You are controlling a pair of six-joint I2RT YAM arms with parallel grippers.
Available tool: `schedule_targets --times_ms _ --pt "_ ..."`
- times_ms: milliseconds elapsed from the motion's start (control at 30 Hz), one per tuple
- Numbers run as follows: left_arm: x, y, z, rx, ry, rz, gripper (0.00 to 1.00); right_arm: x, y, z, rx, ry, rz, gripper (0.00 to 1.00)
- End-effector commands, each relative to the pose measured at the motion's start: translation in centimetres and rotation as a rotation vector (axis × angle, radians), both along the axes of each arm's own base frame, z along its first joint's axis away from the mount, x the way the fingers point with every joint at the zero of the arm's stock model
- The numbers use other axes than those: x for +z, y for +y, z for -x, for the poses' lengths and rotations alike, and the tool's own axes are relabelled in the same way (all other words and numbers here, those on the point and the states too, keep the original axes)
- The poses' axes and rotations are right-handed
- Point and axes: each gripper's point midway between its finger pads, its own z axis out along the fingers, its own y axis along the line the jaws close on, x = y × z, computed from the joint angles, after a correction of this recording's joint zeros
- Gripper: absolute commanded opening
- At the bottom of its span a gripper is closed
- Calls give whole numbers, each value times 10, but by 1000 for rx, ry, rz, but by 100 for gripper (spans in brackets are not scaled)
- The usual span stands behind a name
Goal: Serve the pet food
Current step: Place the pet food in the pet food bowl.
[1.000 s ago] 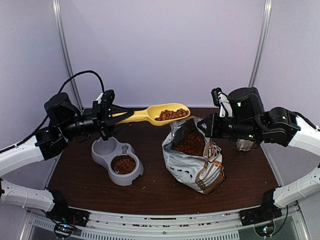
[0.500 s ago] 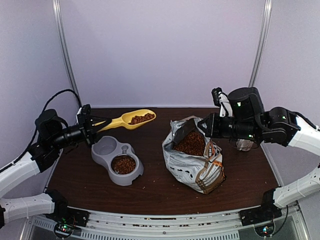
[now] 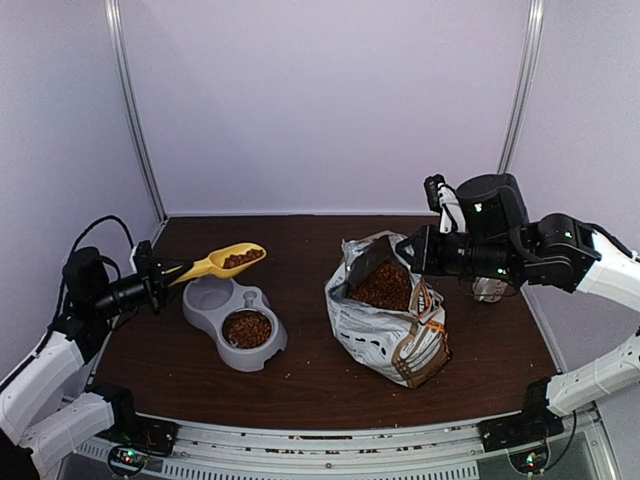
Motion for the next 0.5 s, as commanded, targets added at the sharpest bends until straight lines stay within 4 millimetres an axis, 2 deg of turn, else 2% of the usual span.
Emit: schedule_targets --times_ms 0,467 --pt "-1 12 5 -11 -65 -16 0 4 -11 -2 -31 -6 11 0" --pt "-37 71 -2 146 -17 -112 0 1 -10 -3 -26 -1 14 0"
